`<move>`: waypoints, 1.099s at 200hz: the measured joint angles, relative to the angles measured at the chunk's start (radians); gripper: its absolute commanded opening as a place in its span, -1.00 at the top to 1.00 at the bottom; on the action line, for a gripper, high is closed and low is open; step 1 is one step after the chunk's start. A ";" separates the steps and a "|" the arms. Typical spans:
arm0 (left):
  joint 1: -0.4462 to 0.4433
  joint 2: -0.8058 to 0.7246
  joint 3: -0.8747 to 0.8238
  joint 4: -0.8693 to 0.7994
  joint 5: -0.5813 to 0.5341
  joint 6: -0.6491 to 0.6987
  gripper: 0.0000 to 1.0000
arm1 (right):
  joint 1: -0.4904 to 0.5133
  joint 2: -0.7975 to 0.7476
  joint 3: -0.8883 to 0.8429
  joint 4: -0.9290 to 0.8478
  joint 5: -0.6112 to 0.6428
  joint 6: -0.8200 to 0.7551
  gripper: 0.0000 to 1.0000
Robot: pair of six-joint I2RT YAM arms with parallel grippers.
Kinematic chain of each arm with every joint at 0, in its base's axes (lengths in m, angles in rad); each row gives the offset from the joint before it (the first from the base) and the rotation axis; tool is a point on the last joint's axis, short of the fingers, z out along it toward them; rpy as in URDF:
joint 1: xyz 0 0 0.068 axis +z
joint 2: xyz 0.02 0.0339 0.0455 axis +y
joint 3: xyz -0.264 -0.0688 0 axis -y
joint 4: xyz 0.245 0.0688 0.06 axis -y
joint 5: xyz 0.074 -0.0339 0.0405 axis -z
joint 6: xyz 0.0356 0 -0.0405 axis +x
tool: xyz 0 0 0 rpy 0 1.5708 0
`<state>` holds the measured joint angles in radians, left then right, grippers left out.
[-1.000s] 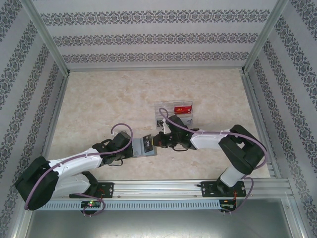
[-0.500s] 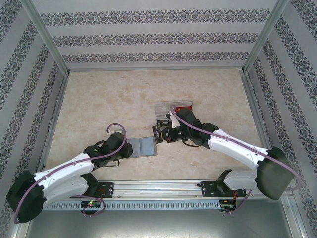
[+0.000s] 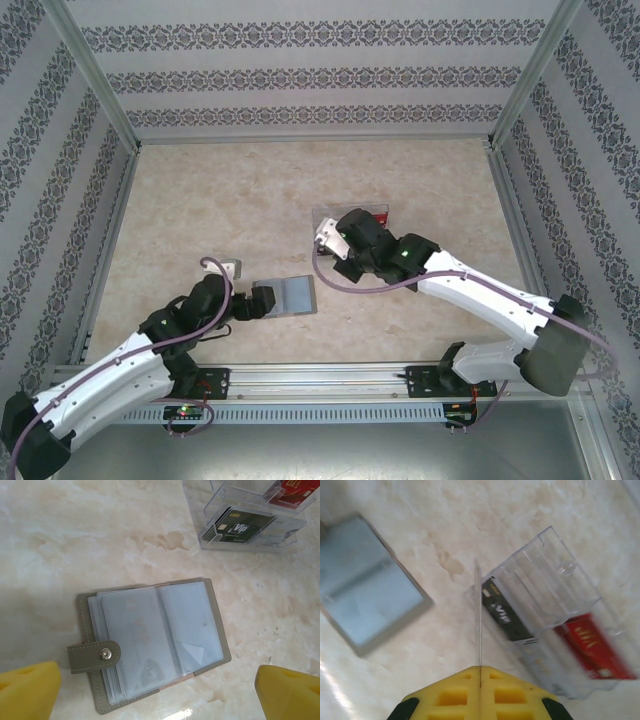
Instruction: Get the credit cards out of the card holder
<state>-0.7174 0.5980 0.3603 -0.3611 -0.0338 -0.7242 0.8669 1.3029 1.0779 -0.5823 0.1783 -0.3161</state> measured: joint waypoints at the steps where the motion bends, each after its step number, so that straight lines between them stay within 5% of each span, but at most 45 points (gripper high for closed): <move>1: 0.000 -0.003 -0.001 0.000 0.000 0.000 -0.99 | 0.000 0.002 0.000 0.000 0.002 -0.007 1.00; 41: 0.000 -0.079 -0.007 -0.032 -0.002 0.014 -0.99 | -0.003 0.123 0.000 0.008 0.081 -0.352 1.00; 81: 0.000 -0.134 -0.016 -0.049 -0.003 0.014 -0.99 | -0.048 0.223 0.014 0.036 0.094 -0.525 1.00; 191: 0.000 -0.134 -0.021 -0.063 -0.024 0.014 -0.99 | -0.100 0.394 0.085 0.123 0.093 -0.611 1.00; 220: 0.000 -0.134 -0.021 -0.065 -0.024 0.014 -0.99 | -0.119 0.422 0.093 0.125 0.092 -0.606 0.71</move>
<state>-0.7174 0.4637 0.3397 -0.4263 -0.0574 -0.7101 0.7483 1.7252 1.1706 -0.4576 0.2703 -0.9222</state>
